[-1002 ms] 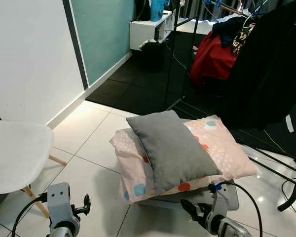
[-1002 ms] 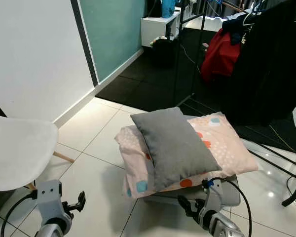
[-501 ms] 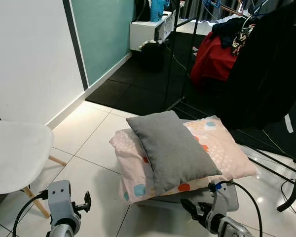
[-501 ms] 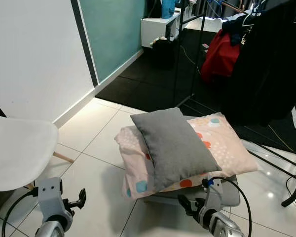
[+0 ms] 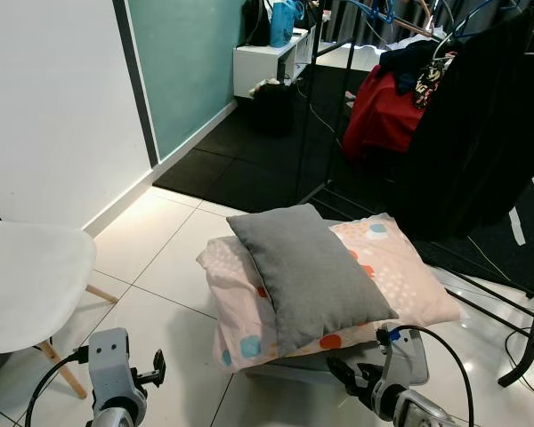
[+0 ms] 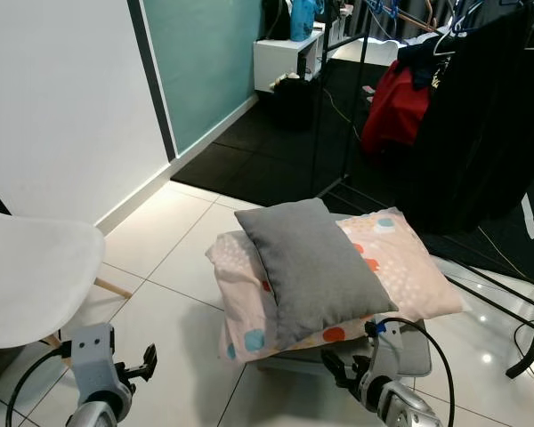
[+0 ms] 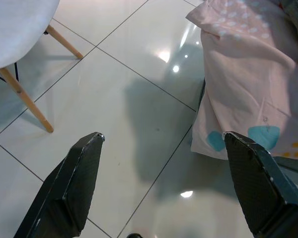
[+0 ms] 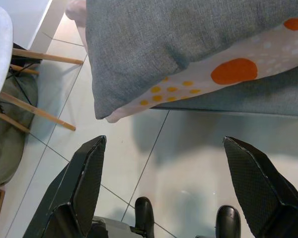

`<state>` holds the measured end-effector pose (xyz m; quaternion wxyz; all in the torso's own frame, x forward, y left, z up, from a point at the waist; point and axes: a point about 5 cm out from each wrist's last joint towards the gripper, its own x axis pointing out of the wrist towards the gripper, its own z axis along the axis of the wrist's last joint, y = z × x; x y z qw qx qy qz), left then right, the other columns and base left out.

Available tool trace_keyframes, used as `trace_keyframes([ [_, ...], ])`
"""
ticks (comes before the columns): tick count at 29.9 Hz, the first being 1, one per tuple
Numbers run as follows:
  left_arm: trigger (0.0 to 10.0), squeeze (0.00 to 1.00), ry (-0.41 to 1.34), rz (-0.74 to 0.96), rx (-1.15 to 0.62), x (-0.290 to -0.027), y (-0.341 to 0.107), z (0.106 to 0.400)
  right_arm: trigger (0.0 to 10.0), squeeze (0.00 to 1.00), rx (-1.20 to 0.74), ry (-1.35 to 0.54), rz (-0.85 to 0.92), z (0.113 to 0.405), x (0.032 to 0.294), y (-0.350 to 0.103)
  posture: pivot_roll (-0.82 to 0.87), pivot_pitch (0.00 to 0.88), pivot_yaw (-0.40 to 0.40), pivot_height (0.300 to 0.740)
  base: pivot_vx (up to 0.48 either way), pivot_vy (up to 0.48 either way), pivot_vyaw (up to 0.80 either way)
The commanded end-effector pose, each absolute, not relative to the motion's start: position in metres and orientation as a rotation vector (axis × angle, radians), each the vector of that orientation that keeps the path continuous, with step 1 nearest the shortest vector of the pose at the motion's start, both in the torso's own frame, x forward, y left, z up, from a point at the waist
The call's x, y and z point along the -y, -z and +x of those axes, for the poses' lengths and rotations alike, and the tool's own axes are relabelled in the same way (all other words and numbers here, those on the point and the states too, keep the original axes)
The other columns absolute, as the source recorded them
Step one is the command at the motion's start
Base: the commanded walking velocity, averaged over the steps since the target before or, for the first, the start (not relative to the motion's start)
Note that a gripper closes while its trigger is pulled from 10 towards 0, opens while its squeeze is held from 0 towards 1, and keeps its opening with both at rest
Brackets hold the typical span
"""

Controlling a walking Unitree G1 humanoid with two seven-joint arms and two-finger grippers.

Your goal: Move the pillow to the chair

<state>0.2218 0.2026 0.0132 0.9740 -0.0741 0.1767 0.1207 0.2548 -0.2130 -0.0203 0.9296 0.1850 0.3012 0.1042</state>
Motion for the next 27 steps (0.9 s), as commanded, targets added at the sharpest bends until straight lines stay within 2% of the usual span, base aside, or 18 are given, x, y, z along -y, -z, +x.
trace_keyframes([
  [1,10.0,0.00,-0.241,-0.129,-0.378,-0.2046,-0.0085,0.2179,10.0,0.00,-0.631,-0.204,0.379,0.2507,0.2164,0.0234,-0.07,0.039,-0.031,0.740,0.000,0.000,0.00],
  [27,10.0,0.00,-0.238,-0.127,-0.370,-0.2030,-0.0111,0.2183,10.0,0.00,-0.629,-0.209,0.379,0.2507,0.2153,0.0234,-0.07,0.045,-0.030,0.740,0.000,0.000,0.00],
])
